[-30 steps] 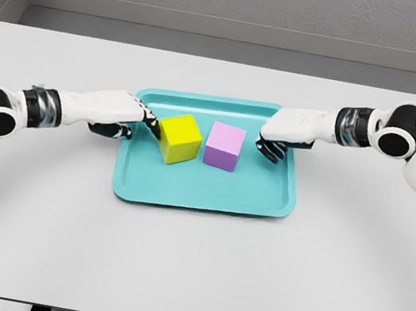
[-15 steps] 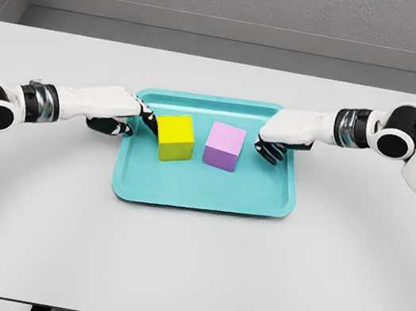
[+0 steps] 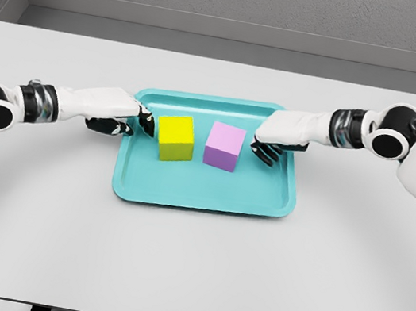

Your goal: Push two cubes

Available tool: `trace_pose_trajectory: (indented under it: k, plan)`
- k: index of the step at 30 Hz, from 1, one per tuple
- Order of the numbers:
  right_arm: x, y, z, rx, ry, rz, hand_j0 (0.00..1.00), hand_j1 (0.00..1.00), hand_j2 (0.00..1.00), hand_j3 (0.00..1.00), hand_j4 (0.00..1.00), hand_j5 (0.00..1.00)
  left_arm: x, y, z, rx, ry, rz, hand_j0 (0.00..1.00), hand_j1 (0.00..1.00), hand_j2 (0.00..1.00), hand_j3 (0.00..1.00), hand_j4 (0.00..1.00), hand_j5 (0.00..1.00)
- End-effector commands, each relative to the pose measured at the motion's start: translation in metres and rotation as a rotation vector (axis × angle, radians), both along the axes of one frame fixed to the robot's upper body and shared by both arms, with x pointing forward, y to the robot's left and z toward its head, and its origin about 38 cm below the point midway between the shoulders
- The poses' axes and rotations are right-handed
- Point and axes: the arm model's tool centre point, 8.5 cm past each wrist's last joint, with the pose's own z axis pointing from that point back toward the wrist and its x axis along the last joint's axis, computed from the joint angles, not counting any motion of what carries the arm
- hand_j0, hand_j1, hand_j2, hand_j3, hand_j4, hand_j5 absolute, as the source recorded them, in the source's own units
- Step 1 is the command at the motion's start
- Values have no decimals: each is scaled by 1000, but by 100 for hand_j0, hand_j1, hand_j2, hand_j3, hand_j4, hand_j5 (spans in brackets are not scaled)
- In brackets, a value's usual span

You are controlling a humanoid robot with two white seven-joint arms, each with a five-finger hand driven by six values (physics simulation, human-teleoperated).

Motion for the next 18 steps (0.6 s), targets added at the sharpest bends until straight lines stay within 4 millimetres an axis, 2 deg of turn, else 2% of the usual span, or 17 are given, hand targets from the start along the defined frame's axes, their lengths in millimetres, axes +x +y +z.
trace_pose_trajectory:
  k: [1,11,18]
  plan:
    - [0,5,-1,6,5,5,12,12,12,12,12,12,2,6,0,-3,-4,31,53,53,53,53,53,53]
    - [-2,25,-12,19,32,25,12,12,12,12,12,12,9,4,2,5,0,35,51,51,51,51,51,51]
    - [0,23,-13,19,35,17,12,12,12,12,12,12,11,-11,3,-18,-3,16,50,50,50,50,50,50]
